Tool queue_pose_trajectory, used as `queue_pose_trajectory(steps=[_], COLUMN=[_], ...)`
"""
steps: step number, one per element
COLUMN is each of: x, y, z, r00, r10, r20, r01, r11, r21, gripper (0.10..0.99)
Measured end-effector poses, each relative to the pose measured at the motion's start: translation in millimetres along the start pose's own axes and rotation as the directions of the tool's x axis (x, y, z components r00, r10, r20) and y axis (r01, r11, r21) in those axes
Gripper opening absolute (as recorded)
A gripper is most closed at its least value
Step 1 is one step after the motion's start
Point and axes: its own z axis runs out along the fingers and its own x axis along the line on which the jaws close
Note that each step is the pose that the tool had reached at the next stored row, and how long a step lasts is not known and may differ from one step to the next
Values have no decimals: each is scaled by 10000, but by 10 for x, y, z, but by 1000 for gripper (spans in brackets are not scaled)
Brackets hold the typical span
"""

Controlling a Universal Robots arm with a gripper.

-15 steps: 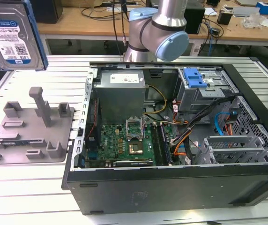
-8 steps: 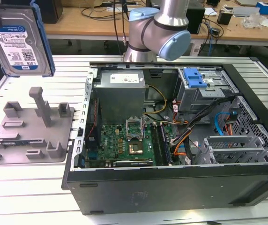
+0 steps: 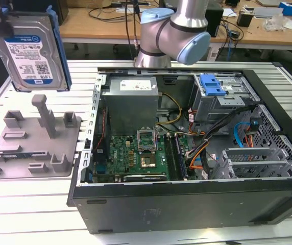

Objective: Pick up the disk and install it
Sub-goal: 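Pick up the disk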

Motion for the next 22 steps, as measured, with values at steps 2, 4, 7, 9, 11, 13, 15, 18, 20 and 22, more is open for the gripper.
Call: queue_pose_trajectory(steps=[2, 4, 7, 9, 11, 13, 15, 18, 20, 22], x=[102, 158, 192, 249, 341, 387, 445, 570, 662, 743], y=[-130, -197, -231, -309, -450, -526, -628, -842, -1006, -1156], z=[-2, -2, -3, -3, -5, -6, -7, -9, -10, -12], r00=[10000, 10000, 10000, 10000, 10000, 10000, 10000, 10000, 10000, 10000], r10=[1, -1, 1, -1, -1, 2, 0, -1, 0, 0], r20=[-1, -1, 0, 0, 0, 0, 0, 0, 1, 0], r01=[-1, 1, -1, 1, 1, -2, 0, 1, 0, 0], r11=[10000, 10000, 10000, 10000, 10000, 10000, 10000, 10000, 10000, 10000], r21=[-6, -7, -8, -8, -17, -21, -25, -35, -41, -47], gripper=[369, 369, 369, 369, 369, 369, 369, 369, 369, 369])
